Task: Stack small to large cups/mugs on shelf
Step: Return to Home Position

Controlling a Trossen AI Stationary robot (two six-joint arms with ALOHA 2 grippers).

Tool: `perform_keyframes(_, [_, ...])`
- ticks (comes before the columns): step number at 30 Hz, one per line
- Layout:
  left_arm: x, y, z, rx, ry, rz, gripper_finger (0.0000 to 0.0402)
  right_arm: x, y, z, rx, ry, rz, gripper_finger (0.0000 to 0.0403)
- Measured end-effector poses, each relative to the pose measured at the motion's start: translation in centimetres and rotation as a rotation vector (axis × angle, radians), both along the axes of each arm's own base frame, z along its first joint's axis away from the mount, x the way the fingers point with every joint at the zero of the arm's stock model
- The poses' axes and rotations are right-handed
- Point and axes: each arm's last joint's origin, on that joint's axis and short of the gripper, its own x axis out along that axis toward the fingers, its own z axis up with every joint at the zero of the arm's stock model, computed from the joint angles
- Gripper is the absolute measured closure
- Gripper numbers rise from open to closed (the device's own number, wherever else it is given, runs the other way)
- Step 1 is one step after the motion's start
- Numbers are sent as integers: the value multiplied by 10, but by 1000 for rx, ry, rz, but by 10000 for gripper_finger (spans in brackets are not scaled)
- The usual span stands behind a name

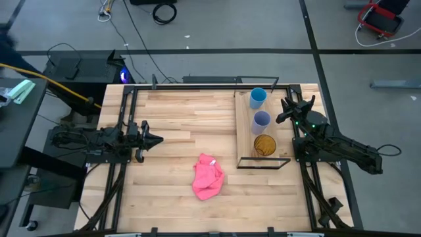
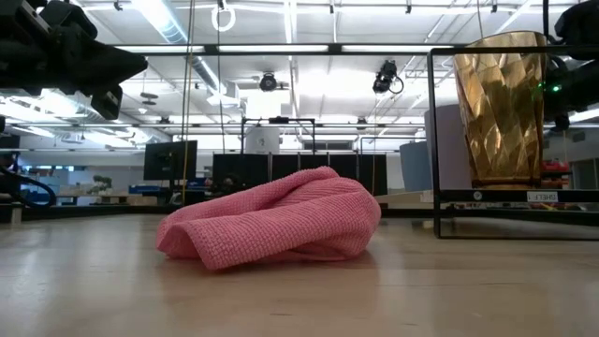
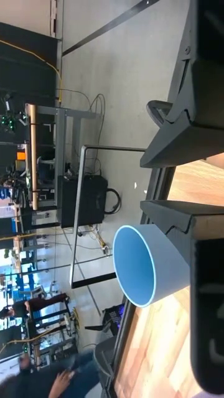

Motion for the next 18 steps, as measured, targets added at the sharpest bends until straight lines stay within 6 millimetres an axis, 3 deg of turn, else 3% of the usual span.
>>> perform_keyframes(18, [0,0,0,0,0,1,370,0,0,0,0,0,0,300])
